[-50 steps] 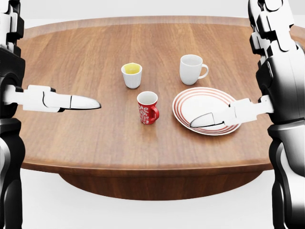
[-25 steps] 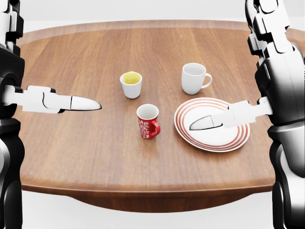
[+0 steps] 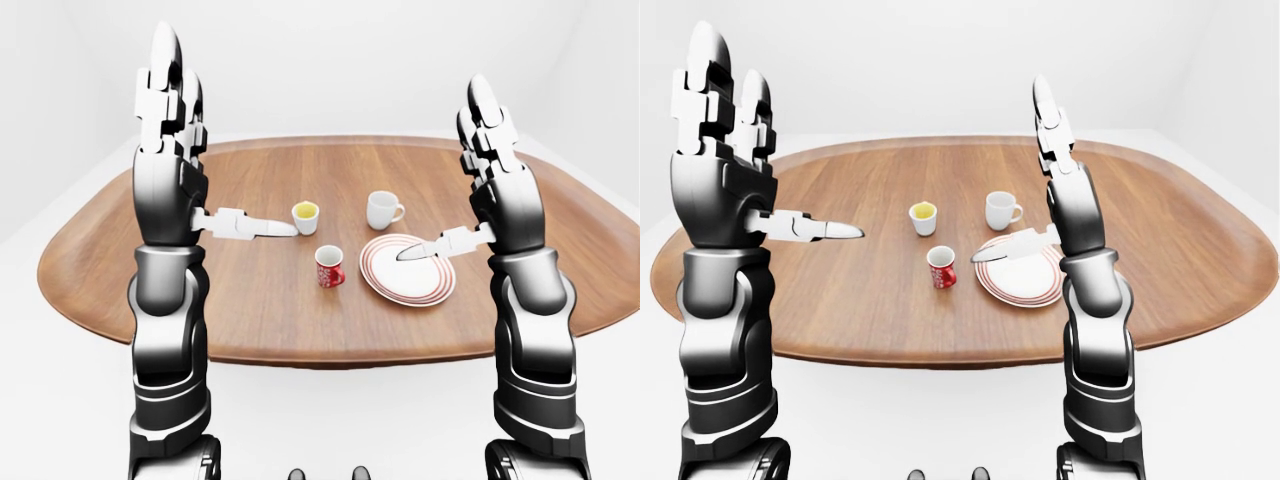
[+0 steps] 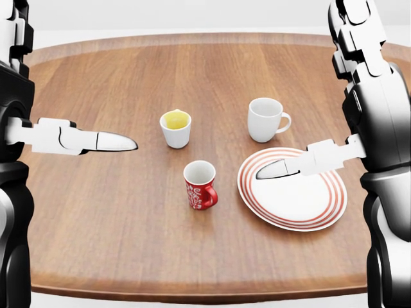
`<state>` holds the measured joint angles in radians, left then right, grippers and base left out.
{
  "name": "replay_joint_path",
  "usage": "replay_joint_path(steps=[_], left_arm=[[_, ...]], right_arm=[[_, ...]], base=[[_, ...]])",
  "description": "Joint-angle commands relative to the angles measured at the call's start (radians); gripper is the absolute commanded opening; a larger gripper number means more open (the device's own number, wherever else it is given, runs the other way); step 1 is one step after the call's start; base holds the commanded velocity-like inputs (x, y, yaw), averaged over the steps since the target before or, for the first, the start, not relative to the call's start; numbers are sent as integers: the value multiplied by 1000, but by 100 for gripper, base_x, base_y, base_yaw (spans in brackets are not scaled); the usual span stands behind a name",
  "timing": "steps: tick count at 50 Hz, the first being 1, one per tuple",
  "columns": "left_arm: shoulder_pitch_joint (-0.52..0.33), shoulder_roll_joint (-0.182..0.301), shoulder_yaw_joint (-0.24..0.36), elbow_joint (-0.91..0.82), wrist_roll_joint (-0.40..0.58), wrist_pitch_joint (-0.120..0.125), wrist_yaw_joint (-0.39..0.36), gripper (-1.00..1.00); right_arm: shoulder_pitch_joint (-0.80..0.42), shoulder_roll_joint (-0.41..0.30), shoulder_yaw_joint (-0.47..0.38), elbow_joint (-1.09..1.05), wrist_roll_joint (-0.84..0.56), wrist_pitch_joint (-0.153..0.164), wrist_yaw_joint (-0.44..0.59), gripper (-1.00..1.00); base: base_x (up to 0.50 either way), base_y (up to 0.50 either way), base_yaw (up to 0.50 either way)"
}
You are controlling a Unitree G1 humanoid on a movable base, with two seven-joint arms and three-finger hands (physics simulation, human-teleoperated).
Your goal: Pick up the red mug and put it on the plate
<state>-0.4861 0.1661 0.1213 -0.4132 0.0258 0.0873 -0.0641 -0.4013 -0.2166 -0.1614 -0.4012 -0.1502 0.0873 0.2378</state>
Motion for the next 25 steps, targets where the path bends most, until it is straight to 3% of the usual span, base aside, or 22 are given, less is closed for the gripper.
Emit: replay_joint_path(steps=[1,25], left_arm=[[2,-2,-4,0,5,0,-4,100],[-1,-4,-6,1,10,0,-7,100]], right_arm=[[0,1,3,2,-4,0,3,100],[-2,2,6,-2,-8,0,11,100]], base=[[22,0,0],[22,0,0]])
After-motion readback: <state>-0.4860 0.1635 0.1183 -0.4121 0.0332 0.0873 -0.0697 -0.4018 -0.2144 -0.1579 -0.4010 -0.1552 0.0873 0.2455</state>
